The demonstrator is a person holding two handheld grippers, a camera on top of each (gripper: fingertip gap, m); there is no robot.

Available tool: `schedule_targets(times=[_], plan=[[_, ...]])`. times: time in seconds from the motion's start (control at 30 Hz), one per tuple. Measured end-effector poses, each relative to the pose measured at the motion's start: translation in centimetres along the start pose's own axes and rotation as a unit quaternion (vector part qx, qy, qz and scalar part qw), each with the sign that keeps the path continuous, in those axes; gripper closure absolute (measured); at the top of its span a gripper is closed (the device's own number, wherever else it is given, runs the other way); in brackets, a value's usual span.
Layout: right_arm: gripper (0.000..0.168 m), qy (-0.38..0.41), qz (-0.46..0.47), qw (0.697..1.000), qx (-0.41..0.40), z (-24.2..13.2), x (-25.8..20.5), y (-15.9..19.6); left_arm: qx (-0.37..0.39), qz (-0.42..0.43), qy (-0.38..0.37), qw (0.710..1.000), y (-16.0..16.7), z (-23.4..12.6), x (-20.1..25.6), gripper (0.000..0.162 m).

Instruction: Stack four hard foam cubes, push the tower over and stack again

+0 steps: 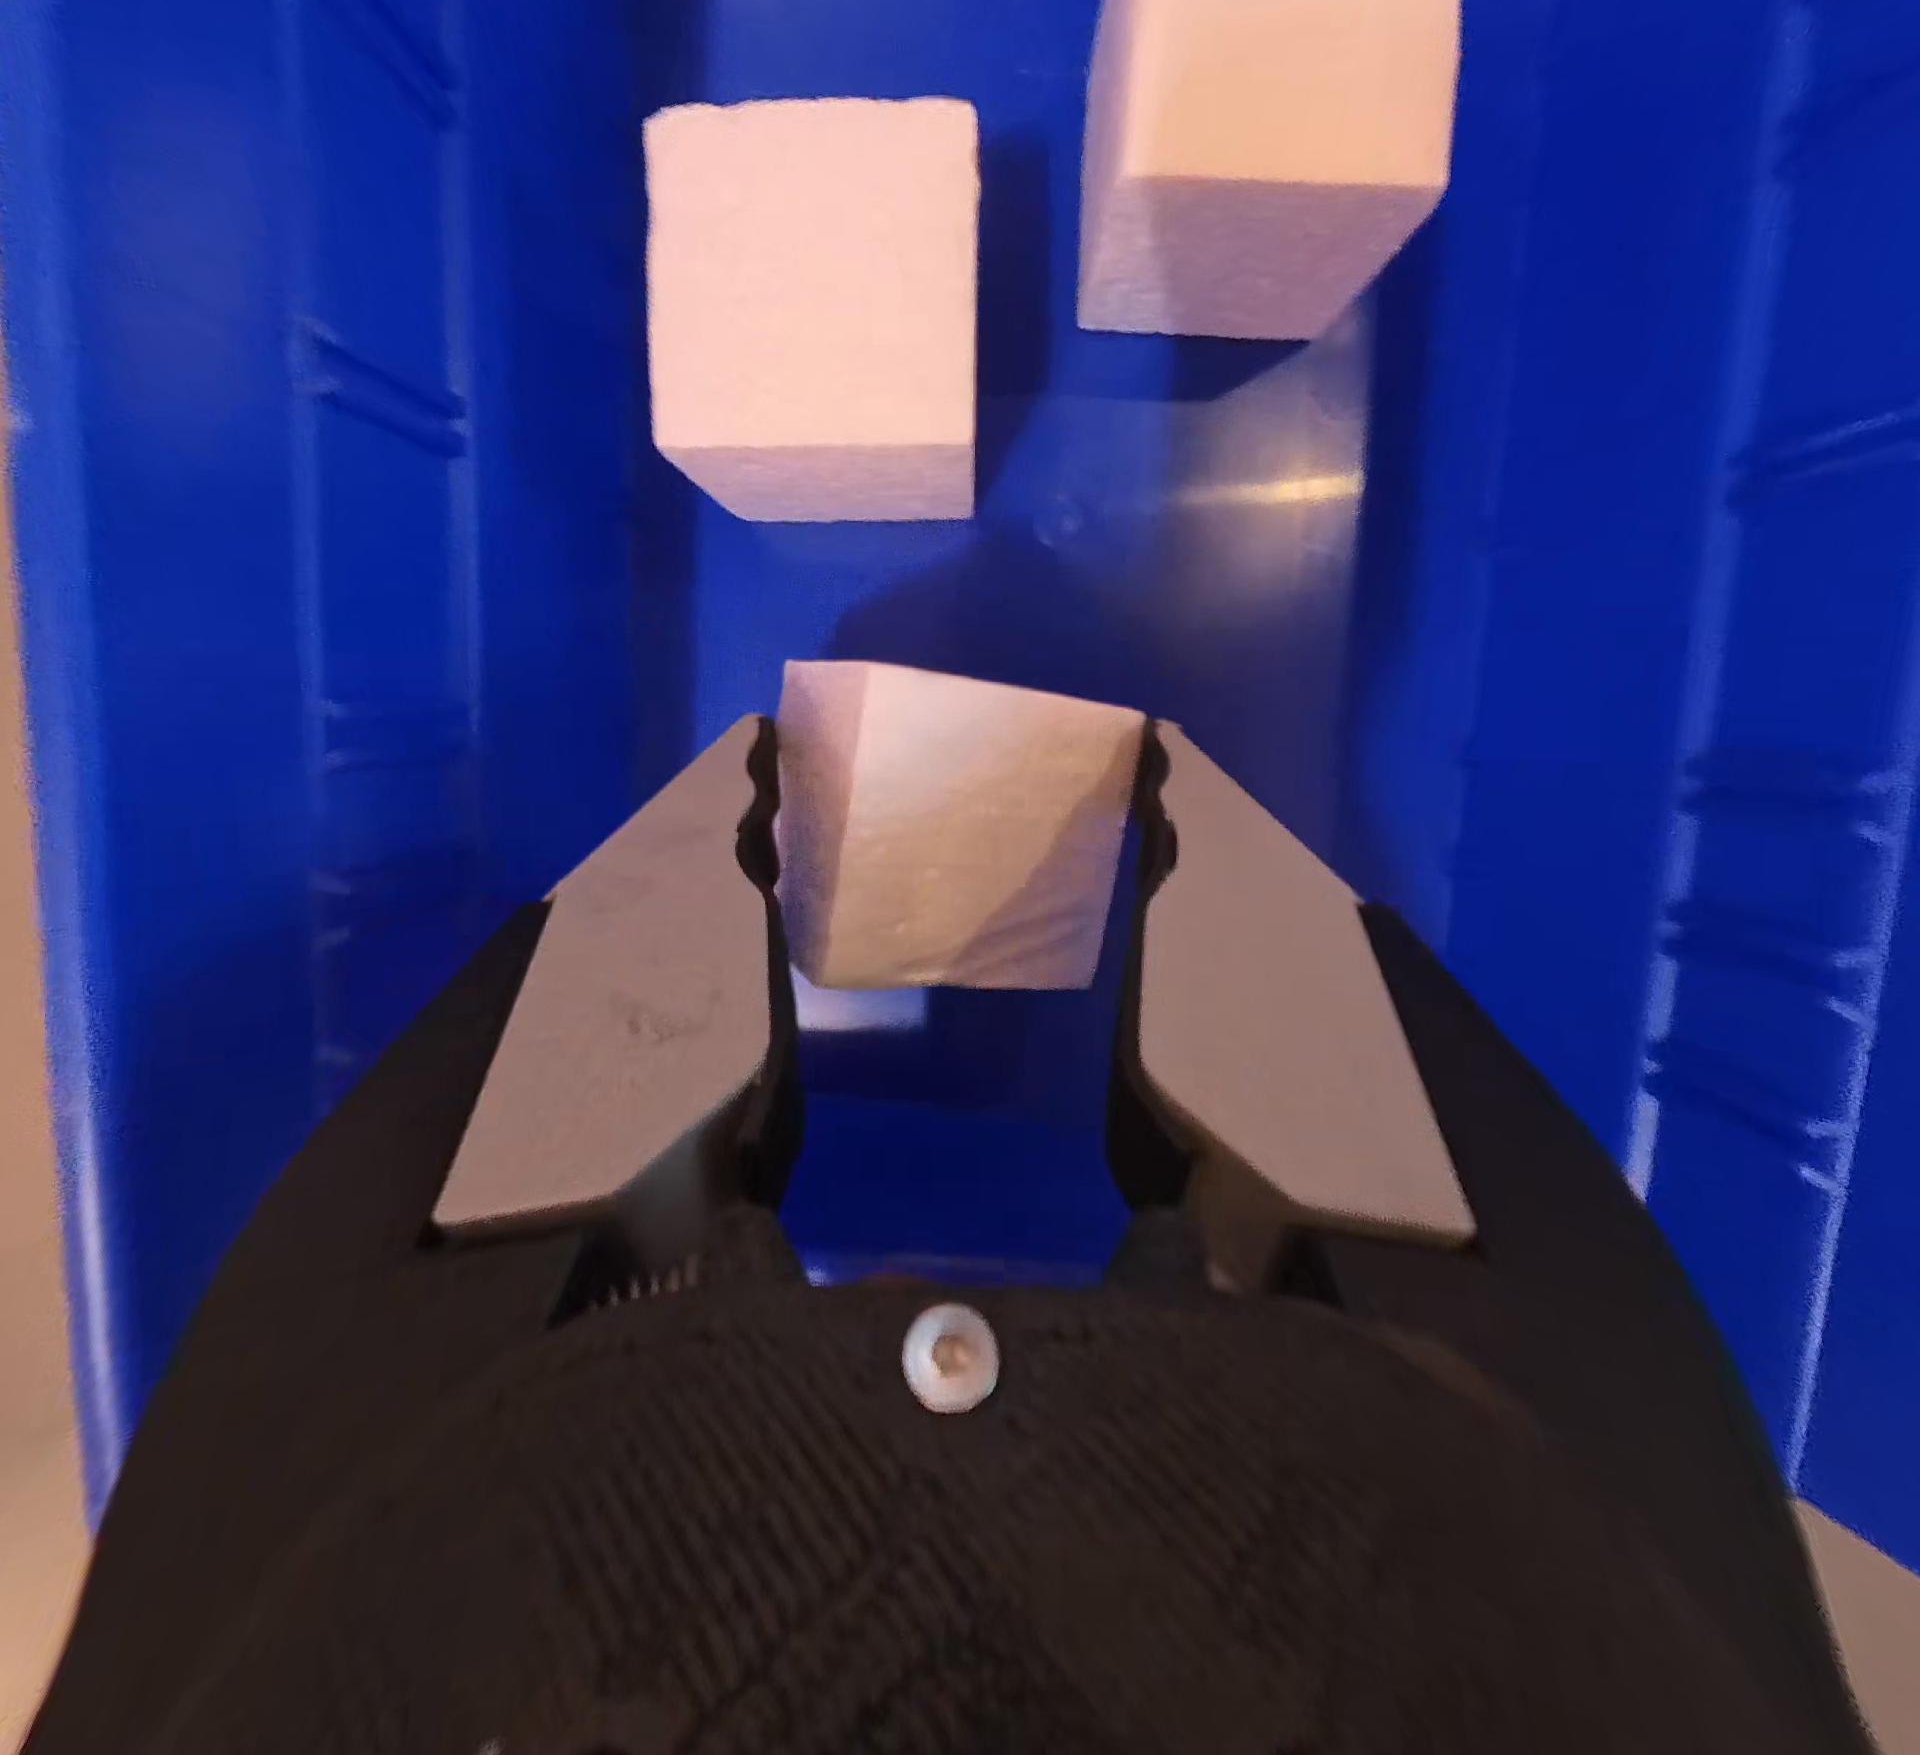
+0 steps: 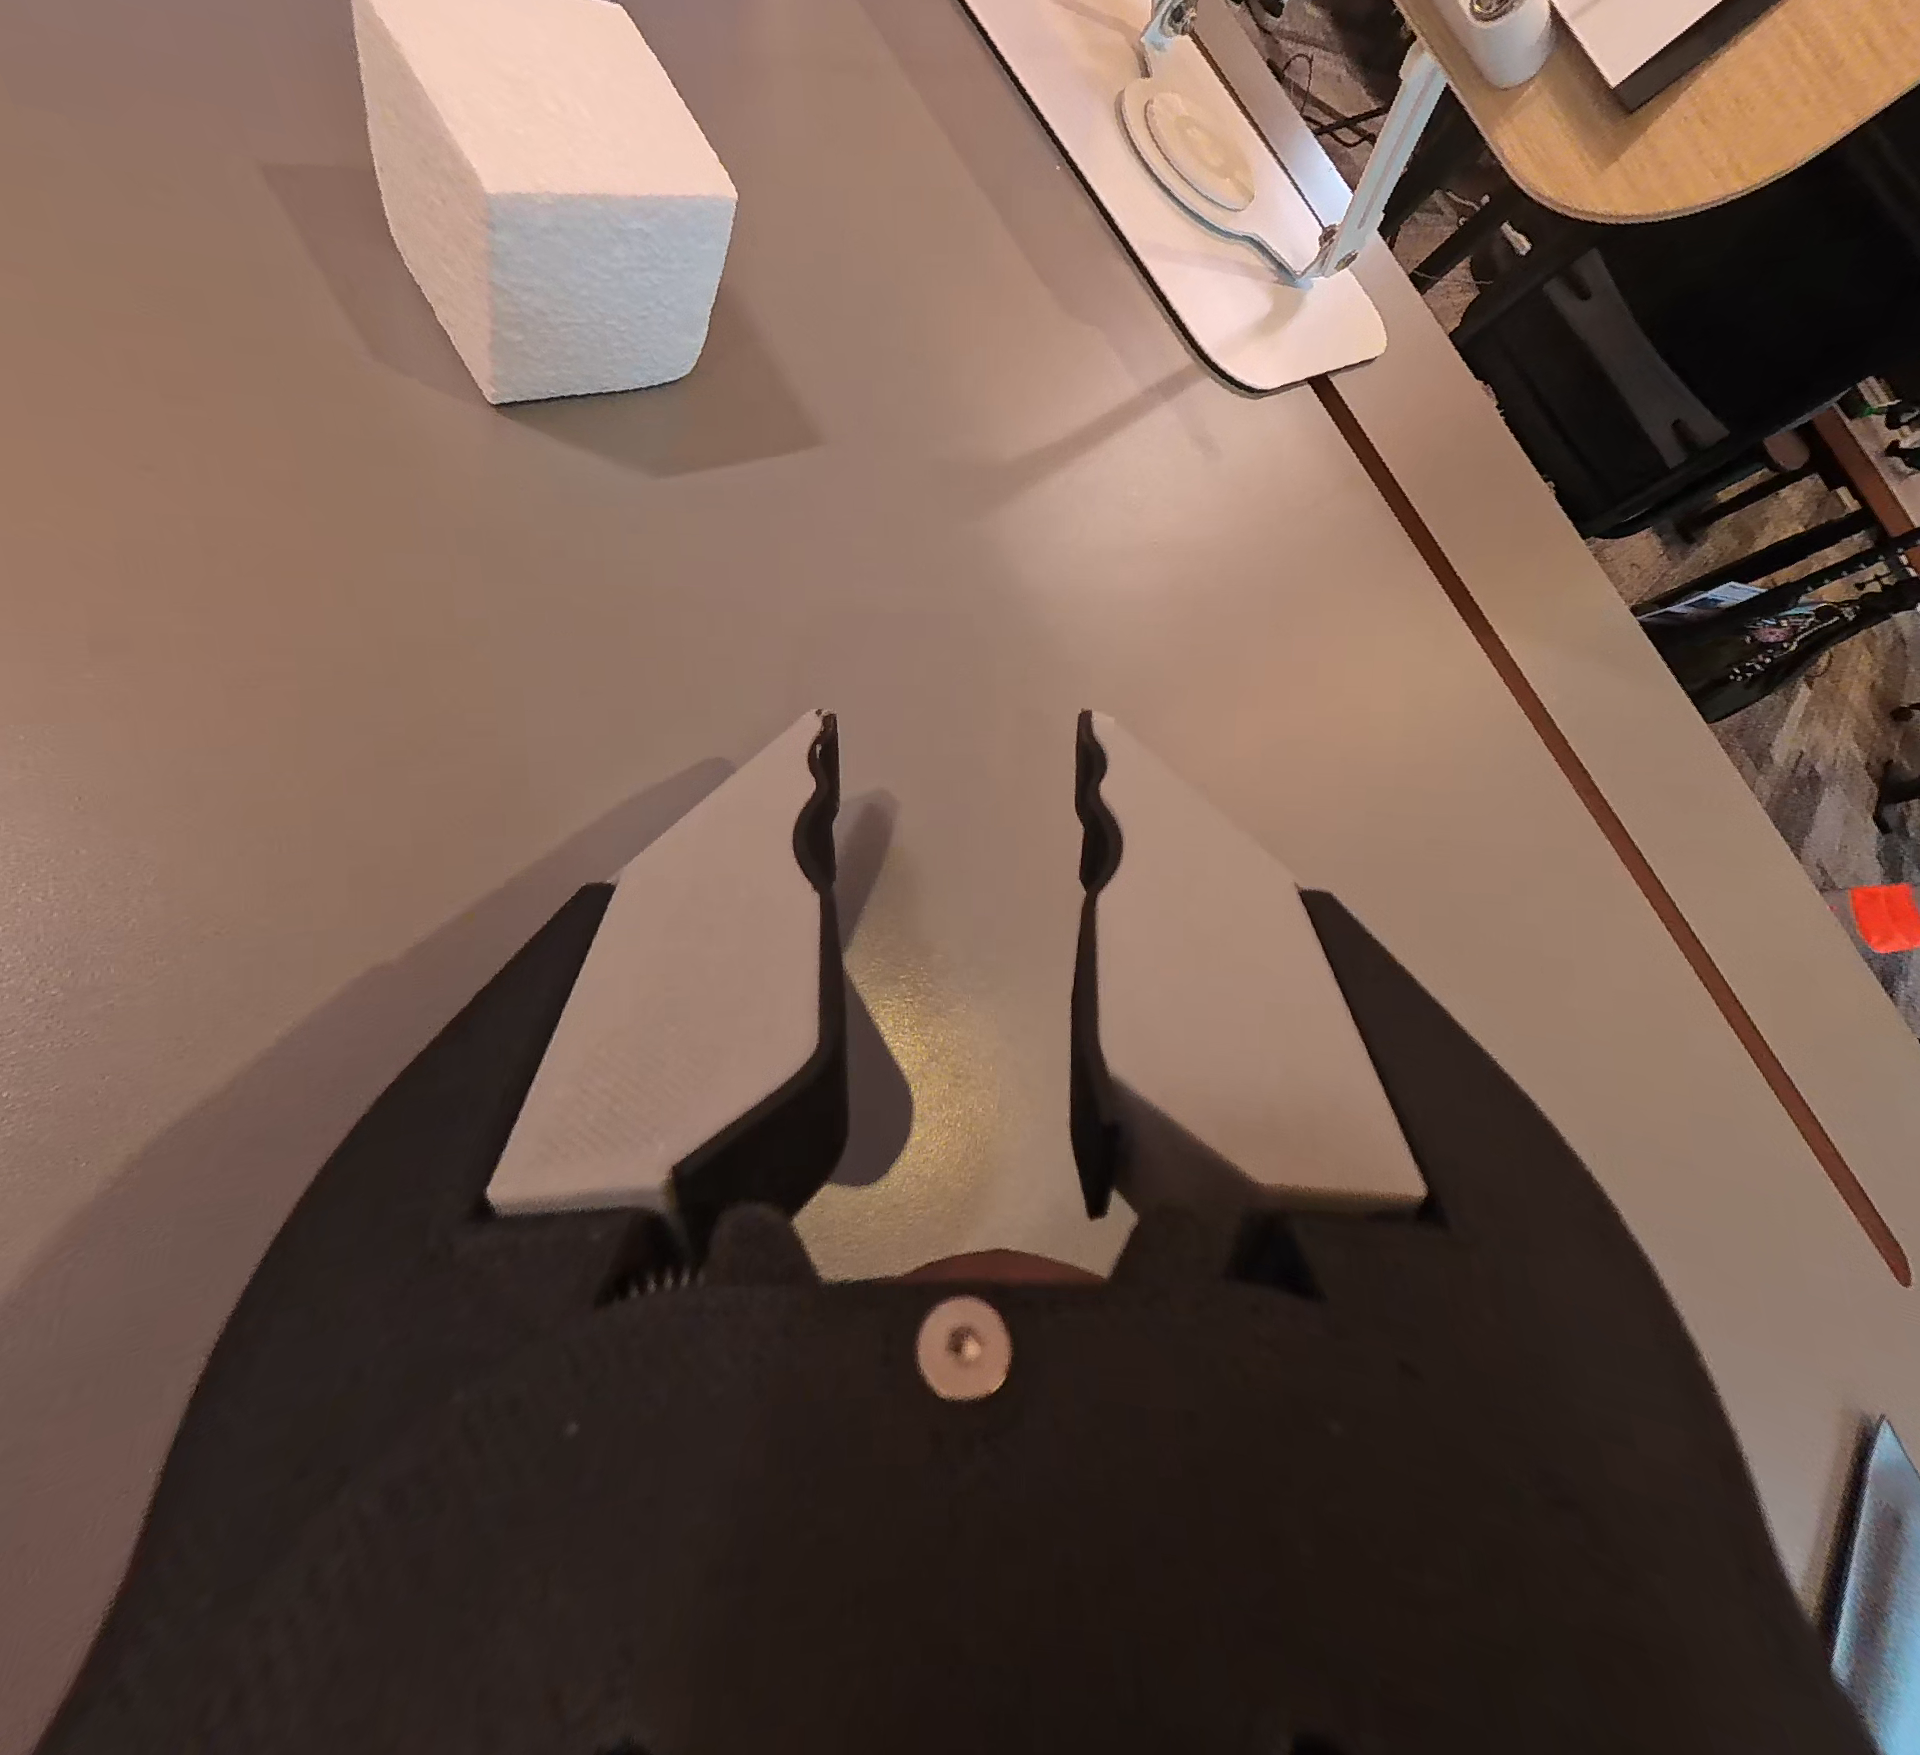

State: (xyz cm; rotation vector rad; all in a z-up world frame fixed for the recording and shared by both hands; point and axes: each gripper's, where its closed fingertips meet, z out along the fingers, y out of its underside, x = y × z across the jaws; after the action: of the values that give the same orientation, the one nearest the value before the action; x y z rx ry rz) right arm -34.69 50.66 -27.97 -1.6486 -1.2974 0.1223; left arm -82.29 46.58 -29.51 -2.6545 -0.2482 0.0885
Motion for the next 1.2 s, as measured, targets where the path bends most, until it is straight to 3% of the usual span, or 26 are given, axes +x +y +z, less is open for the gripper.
schedule_targets(times=[0.53,0.67,0.8,0.9,1.0,1.07,1.2], plan=[[0.125,-0.001,-0.001,1.000,-0.002,0.1,-0.1,0.1,-0.018,0.125,-0.084,0.988,1.3,-0.6,-1.1,0.103],[0.125,0.000,0.003,1.000,-0.002,0.1,0.0,0.1,0.021,0.129,-0.075,0.989,-0.2,-1.9,-0.1,0.103],[0.125,-0.002,0.004,1.000,-0.003,0.1,0.0,0.2,0.130,0.177,-0.063,0.974,-4.2,-6.9,2.9,0.103],[0.125,-0.003,0.000,1.000,-0.005,0.2,-0.1,0.2,0.242,0.275,0.030,0.930,-6.8,-12.3,10.5,0.103],[0.125,-0.002,0.000,1.000,-0.009,0.4,-0.1,0.5,0.325,0.435,0.138,0.828,-5.5,-16.5,20.6,0.103],[0.125,-0.001,0.006,1.000,-0.012,0.4,0.1,0.7,0.325,0.507,0.210,0.770,-3.2,-17.2,26.6,0.103],[0.125,0.004,0.021,1.000,-0.013,0.4,0.9,1.2,0.256,0.569,0.271,0.733,0.1,-14.4,32.7,0.104]])
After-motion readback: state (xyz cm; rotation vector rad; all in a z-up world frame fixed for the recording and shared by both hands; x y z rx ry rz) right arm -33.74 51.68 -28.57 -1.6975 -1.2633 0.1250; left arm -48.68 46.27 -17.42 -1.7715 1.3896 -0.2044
